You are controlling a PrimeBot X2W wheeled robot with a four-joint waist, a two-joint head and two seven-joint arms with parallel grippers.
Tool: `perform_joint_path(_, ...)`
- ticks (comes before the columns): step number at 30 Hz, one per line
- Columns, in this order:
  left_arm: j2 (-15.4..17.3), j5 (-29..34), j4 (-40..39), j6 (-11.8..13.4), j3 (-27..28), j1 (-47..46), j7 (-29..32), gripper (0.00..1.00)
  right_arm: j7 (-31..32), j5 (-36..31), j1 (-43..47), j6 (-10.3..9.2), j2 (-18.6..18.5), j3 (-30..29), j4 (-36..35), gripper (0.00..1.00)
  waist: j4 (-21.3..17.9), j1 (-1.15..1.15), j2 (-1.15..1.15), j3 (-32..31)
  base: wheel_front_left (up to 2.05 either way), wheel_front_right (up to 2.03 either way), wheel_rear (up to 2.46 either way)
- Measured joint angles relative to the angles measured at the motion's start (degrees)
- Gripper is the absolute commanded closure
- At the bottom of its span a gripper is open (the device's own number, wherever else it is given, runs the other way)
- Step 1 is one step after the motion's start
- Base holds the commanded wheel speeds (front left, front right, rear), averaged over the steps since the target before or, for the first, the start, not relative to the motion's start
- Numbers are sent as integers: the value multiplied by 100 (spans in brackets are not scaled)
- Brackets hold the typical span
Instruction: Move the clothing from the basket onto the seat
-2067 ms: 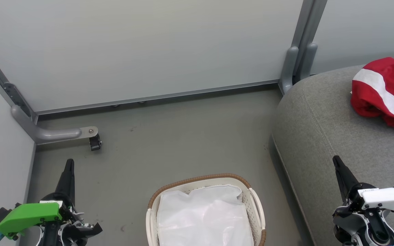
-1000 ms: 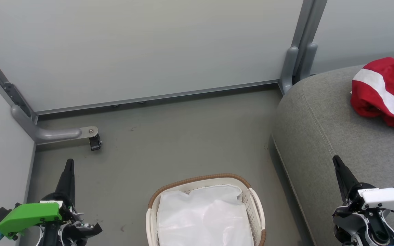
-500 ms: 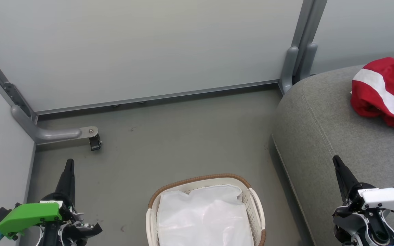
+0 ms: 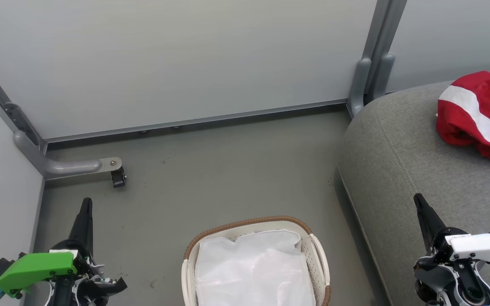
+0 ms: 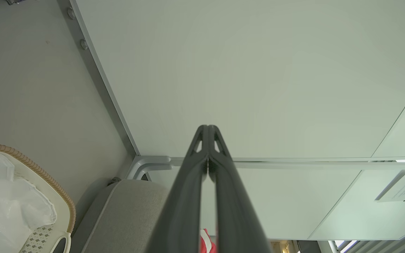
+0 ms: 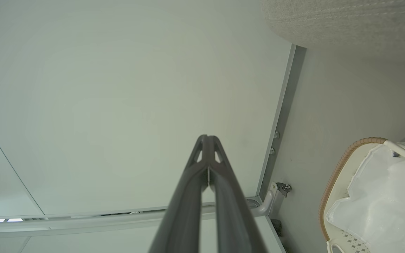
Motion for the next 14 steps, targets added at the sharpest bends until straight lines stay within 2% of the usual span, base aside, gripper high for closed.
perform_joint_path(14,-3,1,0,0,5,0,1,100,0,0,0,0,0,0,0,100,0,0,0,0,0,0,0)
